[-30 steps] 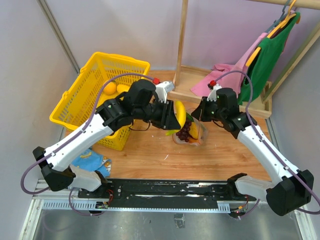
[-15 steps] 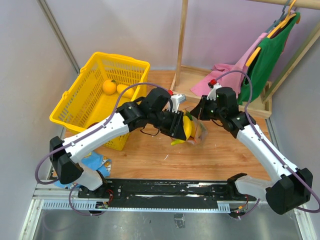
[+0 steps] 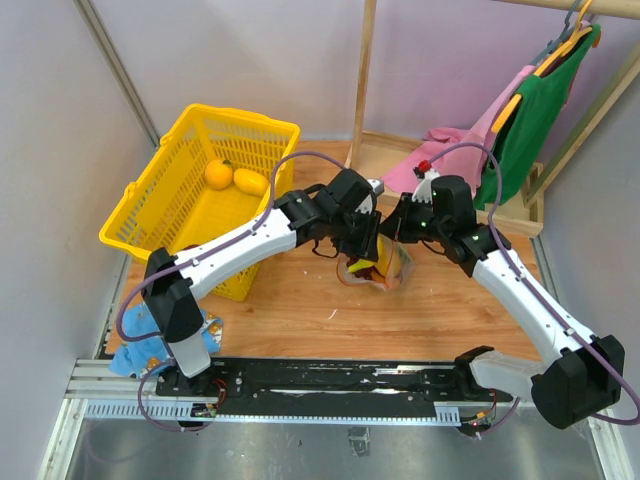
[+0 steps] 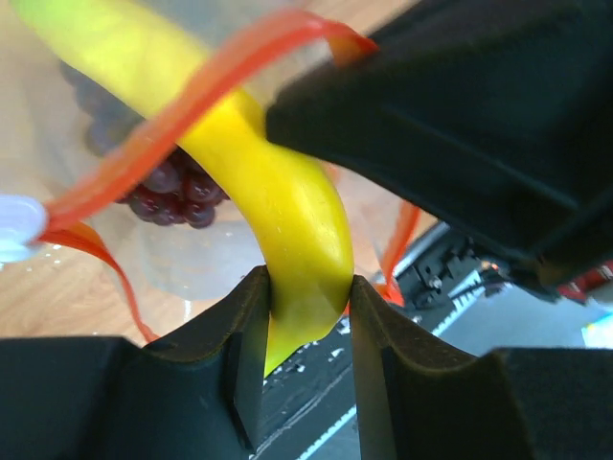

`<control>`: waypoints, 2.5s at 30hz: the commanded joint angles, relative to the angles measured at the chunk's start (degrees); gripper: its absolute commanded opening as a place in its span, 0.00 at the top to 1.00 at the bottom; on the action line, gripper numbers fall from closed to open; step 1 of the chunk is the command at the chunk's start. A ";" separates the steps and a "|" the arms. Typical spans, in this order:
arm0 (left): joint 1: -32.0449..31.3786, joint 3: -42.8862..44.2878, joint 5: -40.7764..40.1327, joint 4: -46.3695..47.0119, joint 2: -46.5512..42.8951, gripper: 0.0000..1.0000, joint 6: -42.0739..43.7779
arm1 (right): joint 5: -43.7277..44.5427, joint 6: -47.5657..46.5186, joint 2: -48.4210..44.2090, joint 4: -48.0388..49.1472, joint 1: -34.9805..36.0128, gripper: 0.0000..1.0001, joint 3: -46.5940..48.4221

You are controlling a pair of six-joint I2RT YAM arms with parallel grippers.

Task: Place the food in the zip-top bag and seal the zipper
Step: Place the fake fruit in the zipper food storage bag, then adjust the zipper food storage bag at the center of the board.

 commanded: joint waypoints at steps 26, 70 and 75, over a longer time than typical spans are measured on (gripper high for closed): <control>-0.36 1.85 -13.80 6.18 4.12 0.41 -5.87 | -2.96 0.76 -1.61 2.18 -0.47 0.99 0.08; 4.12 -16.94 -9.19 6.03 -9.50 1.00 -15.19 | 1.65 -4.85 -0.38 -3.09 -0.67 0.99 2.56; 4.11 -9.76 -7.24 3.64 -11.75 1.00 -13.75 | 8.77 -11.08 -1.13 -8.51 -0.87 0.99 4.70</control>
